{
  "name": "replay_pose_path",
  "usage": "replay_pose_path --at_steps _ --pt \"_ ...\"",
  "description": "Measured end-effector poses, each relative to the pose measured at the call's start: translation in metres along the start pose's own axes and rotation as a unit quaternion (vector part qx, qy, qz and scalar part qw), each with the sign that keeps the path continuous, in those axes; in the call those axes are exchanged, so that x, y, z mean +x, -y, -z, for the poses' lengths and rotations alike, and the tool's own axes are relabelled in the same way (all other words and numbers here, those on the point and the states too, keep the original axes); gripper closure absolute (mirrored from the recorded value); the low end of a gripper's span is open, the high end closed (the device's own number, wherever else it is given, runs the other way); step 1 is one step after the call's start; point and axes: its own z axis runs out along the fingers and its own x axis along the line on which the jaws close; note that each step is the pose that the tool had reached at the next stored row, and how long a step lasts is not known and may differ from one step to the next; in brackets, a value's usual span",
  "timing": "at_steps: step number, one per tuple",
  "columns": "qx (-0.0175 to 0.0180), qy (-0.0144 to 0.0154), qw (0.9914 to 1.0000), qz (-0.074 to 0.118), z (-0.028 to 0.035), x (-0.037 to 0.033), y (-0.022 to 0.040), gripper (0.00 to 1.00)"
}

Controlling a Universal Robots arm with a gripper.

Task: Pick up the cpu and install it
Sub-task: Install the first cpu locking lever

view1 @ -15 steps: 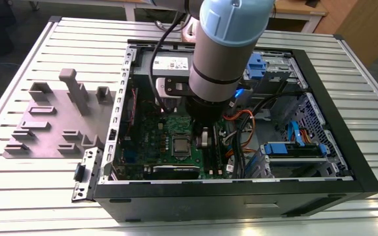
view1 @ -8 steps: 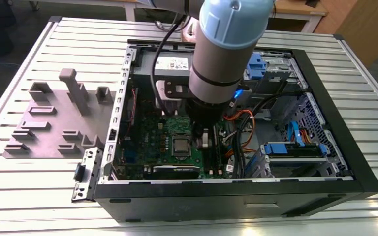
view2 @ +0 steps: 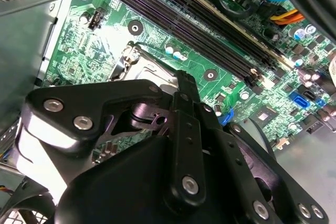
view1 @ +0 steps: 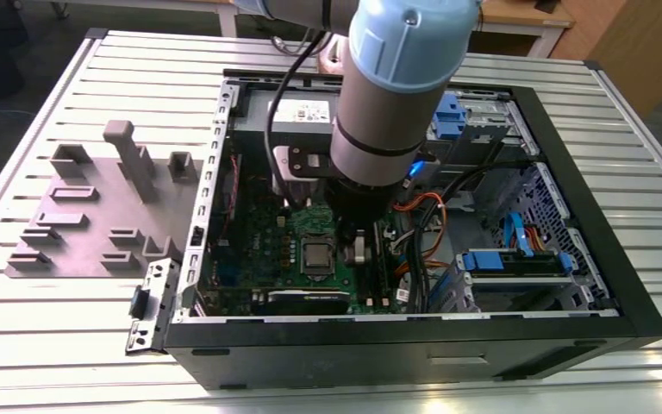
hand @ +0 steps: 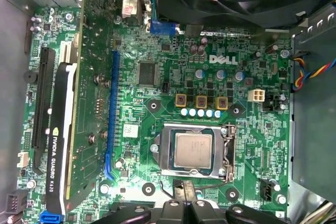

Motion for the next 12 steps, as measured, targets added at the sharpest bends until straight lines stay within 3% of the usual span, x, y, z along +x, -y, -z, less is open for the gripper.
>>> replay_pose_path --at_steps 12 --pt "0.0002 -0.0002 1.0 0.001 -0.0029 0.0047 -0.0001 0.89"
